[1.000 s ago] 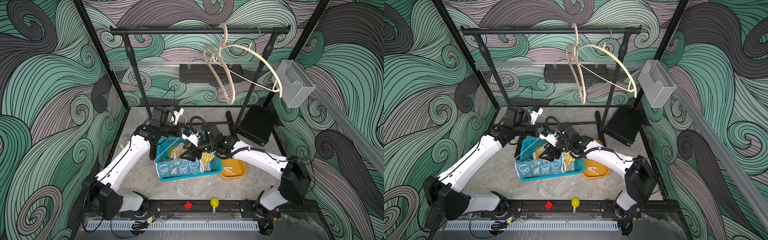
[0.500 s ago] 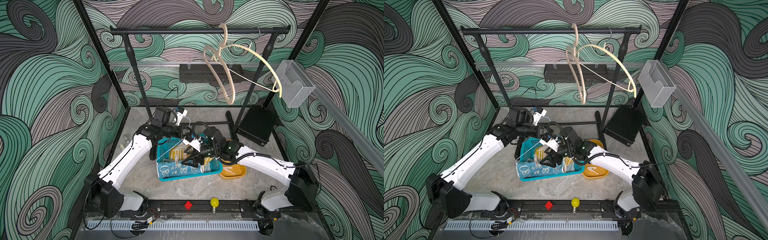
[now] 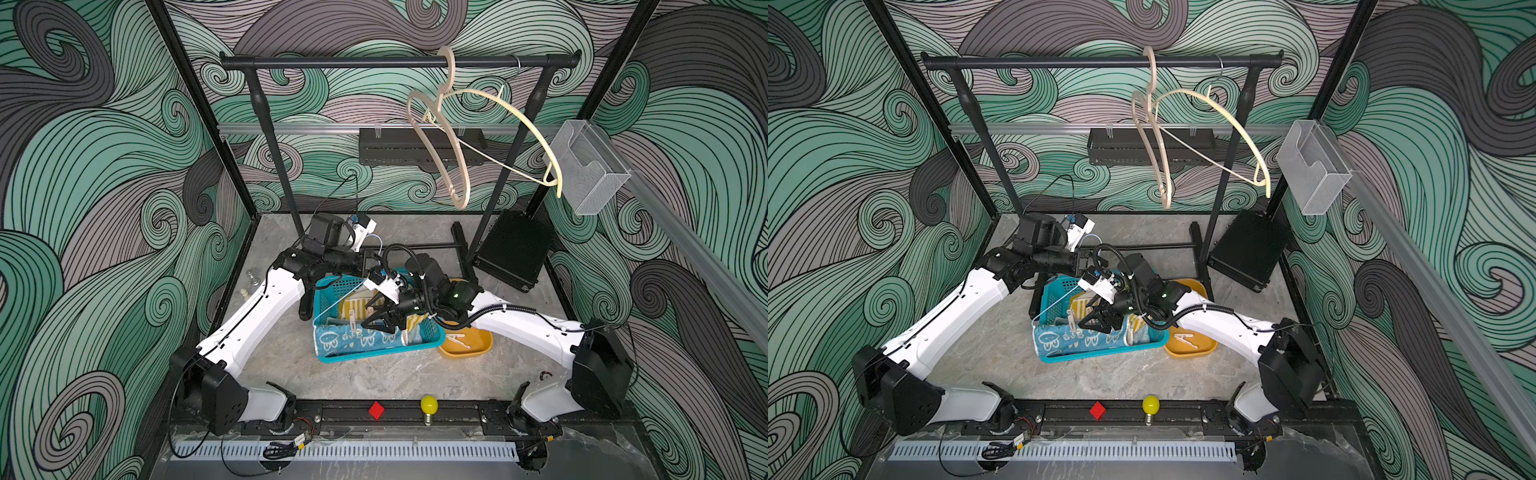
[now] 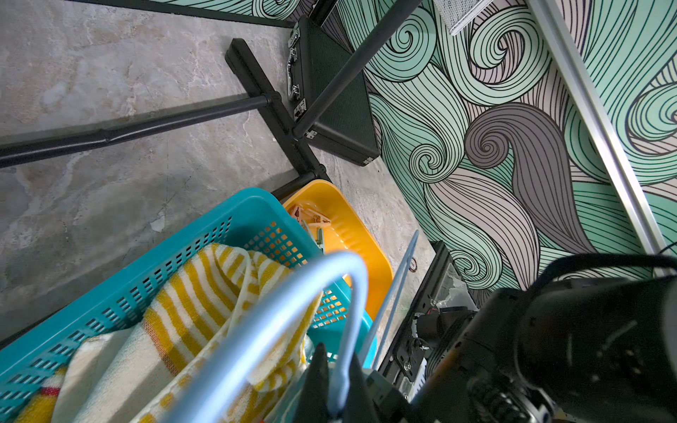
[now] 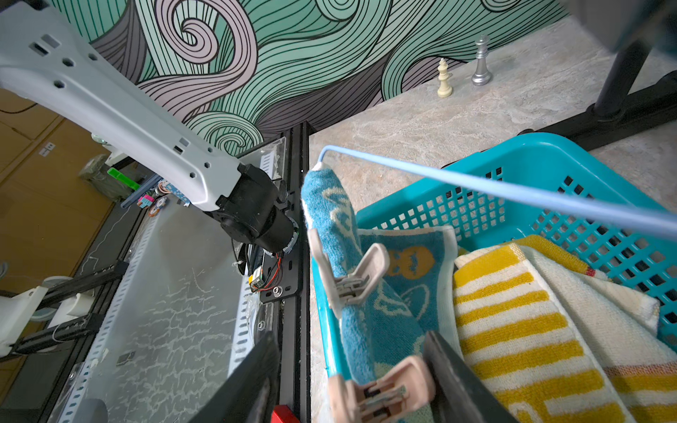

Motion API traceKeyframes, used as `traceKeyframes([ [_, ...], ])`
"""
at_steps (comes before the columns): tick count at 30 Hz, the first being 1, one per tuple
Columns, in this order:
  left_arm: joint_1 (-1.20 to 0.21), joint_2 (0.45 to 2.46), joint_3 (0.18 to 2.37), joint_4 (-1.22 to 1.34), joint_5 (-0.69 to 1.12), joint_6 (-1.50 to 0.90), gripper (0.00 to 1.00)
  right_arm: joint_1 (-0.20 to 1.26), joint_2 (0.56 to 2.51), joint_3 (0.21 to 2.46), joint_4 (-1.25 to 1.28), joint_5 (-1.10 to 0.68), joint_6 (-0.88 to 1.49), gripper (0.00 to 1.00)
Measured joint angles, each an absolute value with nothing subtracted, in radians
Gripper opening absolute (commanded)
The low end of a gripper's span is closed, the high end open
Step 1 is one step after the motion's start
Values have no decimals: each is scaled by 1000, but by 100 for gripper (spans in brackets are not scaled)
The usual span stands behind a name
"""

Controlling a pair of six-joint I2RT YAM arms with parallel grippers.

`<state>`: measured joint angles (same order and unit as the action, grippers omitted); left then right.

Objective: Remove the clothespins securing towels to the hanger
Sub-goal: Remove the clothespin from the hanger.

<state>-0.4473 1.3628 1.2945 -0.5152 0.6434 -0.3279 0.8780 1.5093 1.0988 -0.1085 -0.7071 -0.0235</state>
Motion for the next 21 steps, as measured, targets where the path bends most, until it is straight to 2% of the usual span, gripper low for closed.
traceKeyframes([
  [4,-448,1368,1298,-516,644,-327,0,882,1519,1099,-113,-709,-25,57],
  [9,-448,1368,1309,-516,646,-326,0,882,1520,1099,-116,-714,-23,45],
  [21,-448,1369,1309,-524,658,-321,0,881,1521,1099,-114,-734,-16,37],
])
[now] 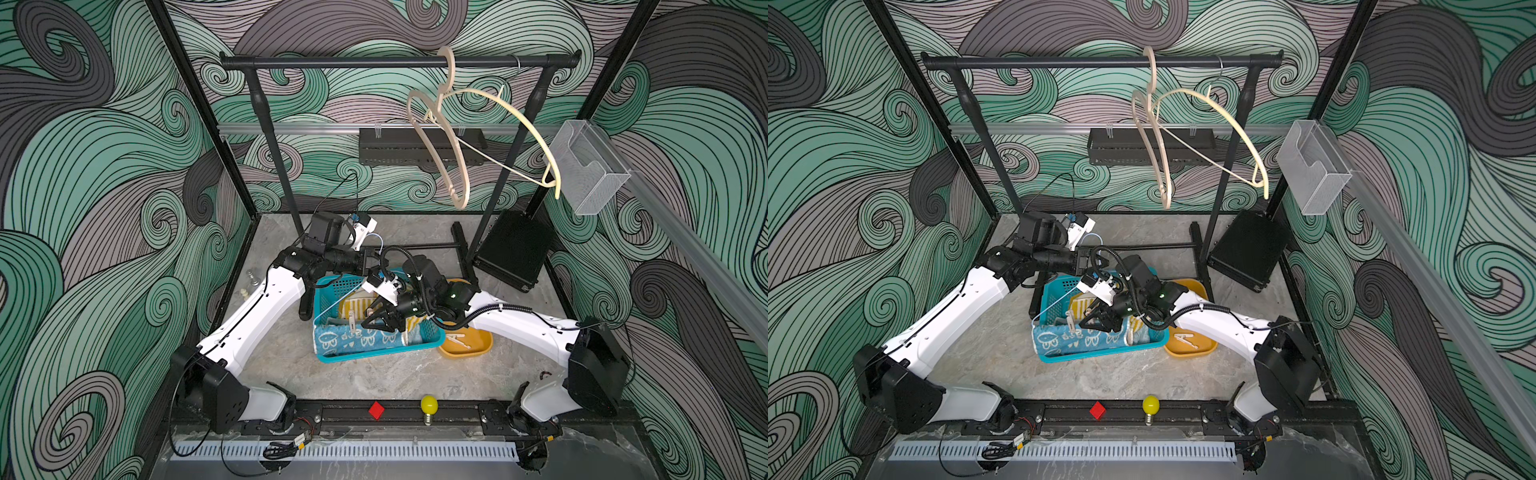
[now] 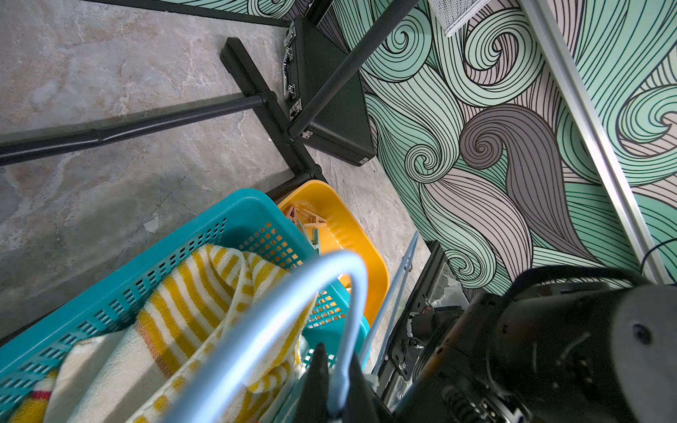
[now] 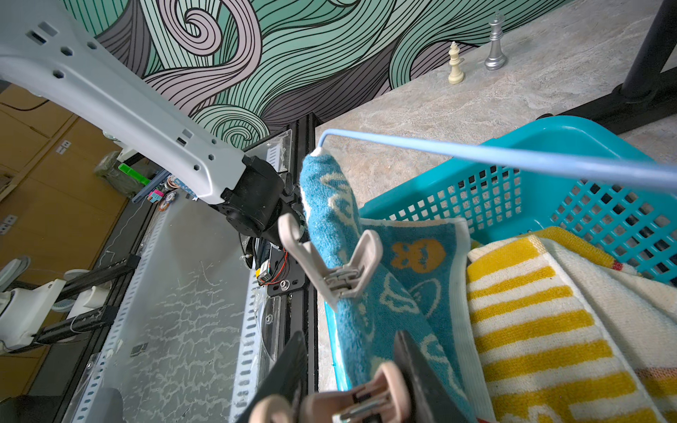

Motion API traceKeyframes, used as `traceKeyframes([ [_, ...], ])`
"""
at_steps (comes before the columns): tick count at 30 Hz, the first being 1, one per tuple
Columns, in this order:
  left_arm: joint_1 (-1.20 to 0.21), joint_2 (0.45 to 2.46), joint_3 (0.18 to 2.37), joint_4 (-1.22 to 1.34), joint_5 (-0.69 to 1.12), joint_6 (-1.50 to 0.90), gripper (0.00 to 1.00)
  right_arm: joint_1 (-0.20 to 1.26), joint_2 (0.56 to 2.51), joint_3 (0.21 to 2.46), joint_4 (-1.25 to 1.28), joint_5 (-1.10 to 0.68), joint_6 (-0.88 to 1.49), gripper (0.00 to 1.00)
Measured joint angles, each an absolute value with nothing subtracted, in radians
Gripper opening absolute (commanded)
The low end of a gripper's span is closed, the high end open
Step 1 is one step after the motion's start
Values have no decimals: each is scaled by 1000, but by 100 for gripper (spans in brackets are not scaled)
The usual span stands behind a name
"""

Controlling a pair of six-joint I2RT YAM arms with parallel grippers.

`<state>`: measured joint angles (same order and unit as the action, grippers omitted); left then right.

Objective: Remove the clothespins securing towels to the hanger
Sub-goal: Remove the clothespin from the hanger.

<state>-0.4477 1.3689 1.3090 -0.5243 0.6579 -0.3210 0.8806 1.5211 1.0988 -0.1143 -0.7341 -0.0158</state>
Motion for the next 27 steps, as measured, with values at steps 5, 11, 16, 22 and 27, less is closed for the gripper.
traceKeyframes([
  [5,-448,1370,1309,-524,662,-320,0,876,1522,1099,-107,-751,-8,35],
  [11,-447,1373,1309,-527,664,-313,0,875,1525,1099,-103,-765,1,38],
  [16,-447,1375,1311,-527,668,-307,0,875,1526,1099,-99,-768,8,41],
  [22,-446,1388,1319,-528,677,-304,0,874,1535,1104,-84,-769,15,37],
  [27,-445,1391,1320,-527,679,-304,0,874,1538,1108,-83,-770,15,31],
])
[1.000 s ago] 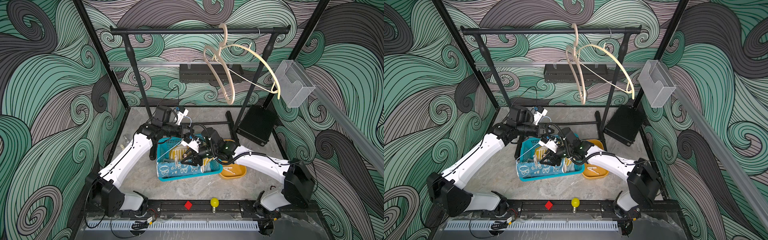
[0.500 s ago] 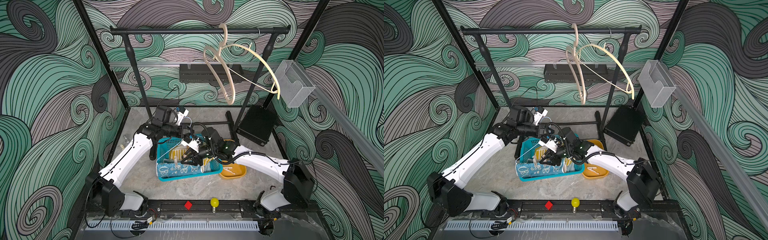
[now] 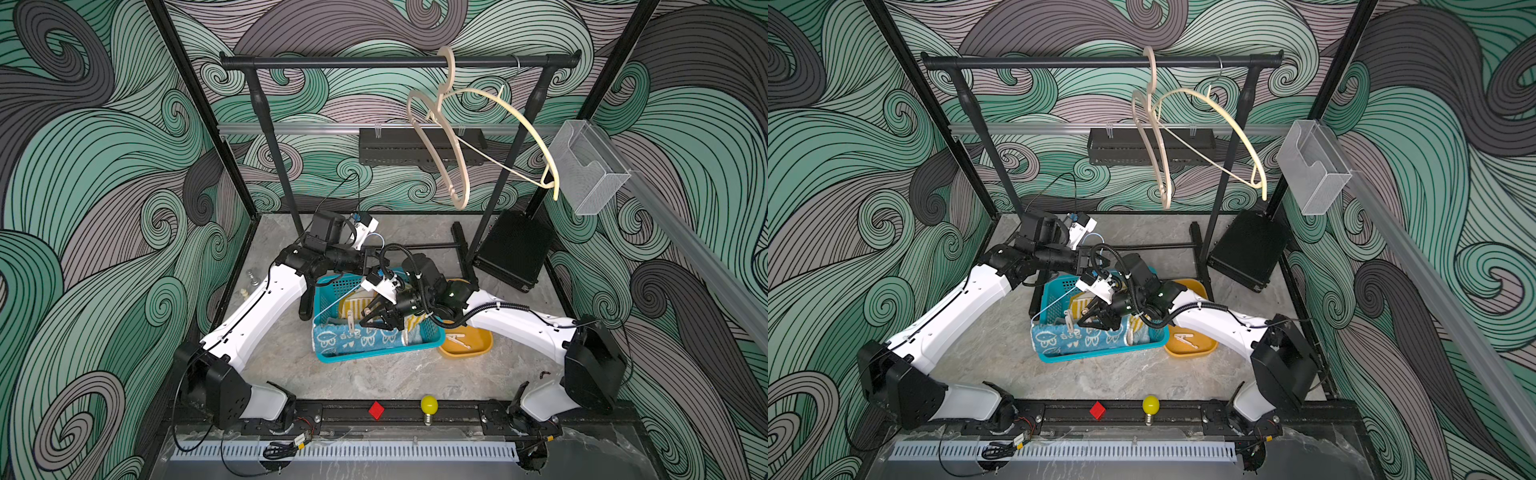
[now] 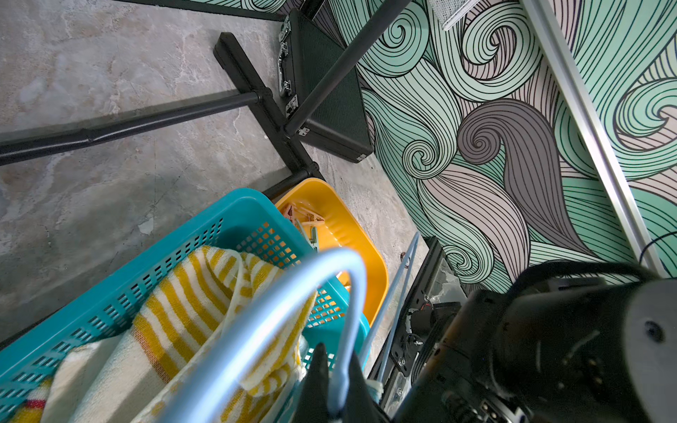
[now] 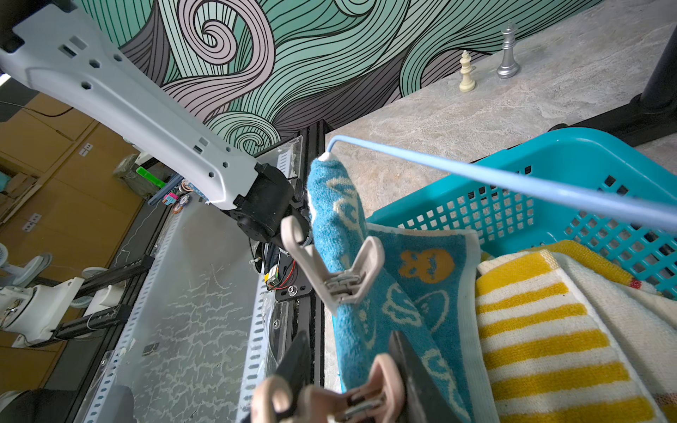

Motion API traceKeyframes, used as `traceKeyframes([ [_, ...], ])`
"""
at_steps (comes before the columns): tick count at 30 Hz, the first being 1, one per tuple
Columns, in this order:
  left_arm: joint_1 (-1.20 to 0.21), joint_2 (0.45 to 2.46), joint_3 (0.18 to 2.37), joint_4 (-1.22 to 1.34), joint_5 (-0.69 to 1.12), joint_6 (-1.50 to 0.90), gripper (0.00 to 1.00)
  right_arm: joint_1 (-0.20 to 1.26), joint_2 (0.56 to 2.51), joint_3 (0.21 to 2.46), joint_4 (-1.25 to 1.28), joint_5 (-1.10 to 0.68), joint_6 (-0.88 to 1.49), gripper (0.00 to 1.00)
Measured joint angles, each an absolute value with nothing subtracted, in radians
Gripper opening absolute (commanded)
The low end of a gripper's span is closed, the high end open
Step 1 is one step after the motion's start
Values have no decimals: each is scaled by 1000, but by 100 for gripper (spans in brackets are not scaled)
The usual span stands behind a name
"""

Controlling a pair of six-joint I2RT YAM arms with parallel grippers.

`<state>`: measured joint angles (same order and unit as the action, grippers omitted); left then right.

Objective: Remove the clothespins securing towels to the hanger
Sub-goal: Remove the clothespin from the hanger.

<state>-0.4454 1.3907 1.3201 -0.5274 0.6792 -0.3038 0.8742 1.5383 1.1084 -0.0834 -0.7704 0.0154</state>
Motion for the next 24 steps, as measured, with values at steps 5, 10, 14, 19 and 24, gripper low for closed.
traceKeyframes([
  [5,-445,1391,1320,-527,682,-304,0,875,1538,1110,-84,-771,15,16],
  [10,-445,1391,1320,-527,683,-304,0,874,1539,1110,-86,-770,14,0],
  [14,-445,1391,1320,-527,683,-304,0,874,1539,1110,-86,-768,14,0],
  [19,-445,1391,1320,-526,668,-306,0,875,1539,1110,-86,-749,14,0],
  [24,-443,1391,1320,-516,646,-312,0,877,1531,1110,-85,-692,15,0],
])
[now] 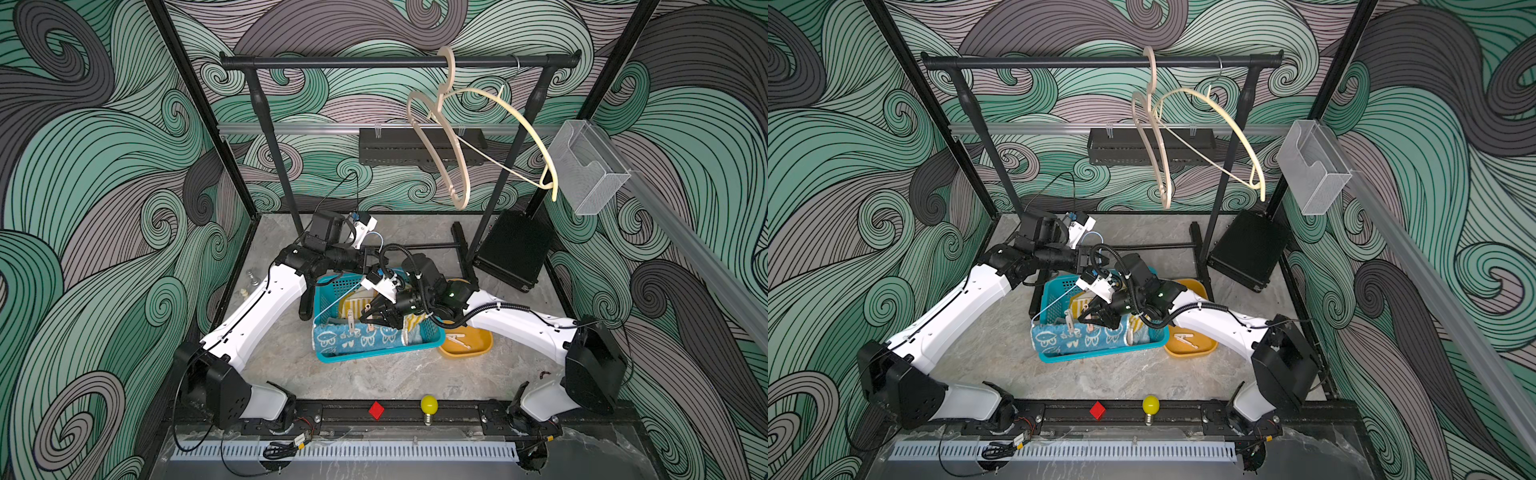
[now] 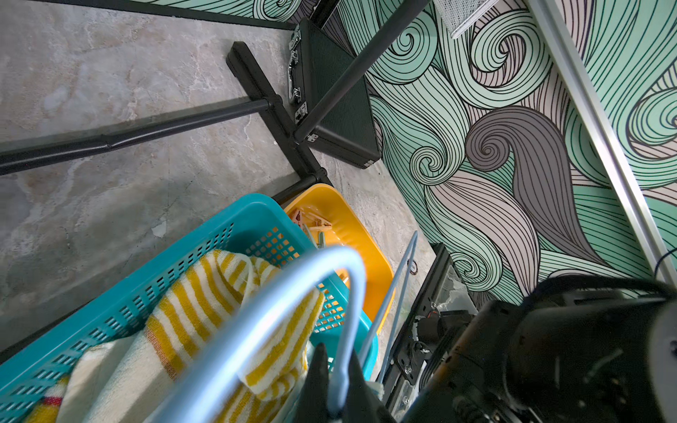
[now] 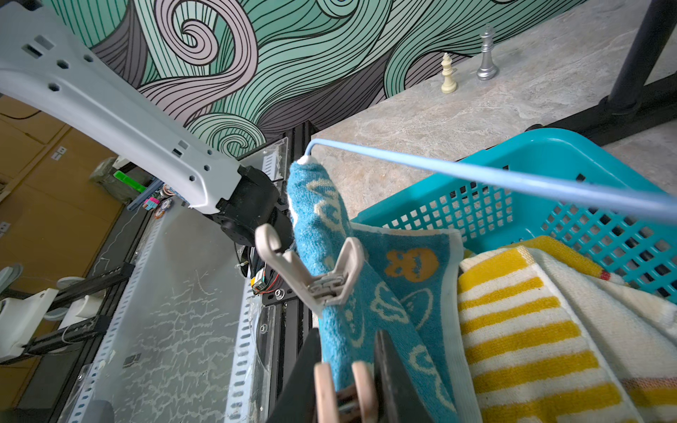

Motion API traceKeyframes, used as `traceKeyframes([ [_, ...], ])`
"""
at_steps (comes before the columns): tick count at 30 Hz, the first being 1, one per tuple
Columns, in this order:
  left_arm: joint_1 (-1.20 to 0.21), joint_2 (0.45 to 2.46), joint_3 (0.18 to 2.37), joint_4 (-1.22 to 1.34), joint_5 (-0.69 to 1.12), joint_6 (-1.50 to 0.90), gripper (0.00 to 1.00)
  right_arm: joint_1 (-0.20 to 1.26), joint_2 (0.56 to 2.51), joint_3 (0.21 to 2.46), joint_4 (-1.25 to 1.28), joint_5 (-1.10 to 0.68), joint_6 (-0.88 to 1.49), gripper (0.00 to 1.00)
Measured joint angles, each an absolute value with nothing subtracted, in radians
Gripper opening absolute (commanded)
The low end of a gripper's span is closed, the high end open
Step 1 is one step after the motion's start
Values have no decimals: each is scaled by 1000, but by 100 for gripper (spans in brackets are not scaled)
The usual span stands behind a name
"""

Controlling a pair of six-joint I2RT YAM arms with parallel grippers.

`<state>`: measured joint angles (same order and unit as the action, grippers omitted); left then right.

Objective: Remove the clothespins securing towels to the hanger
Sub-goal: Remove the clothespin from the hanger.

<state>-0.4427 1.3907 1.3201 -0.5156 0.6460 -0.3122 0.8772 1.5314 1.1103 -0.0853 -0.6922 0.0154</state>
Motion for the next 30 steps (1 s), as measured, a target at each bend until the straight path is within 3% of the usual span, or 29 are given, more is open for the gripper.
traceKeyframes([
  [17,-446,1390,1310,-502,632,-327,0,870,1447,1070,-16,-527,81,0],
  [30,-448,1365,1289,-525,500,-334,0,870,1290,1000,18,-431,133,0],
])
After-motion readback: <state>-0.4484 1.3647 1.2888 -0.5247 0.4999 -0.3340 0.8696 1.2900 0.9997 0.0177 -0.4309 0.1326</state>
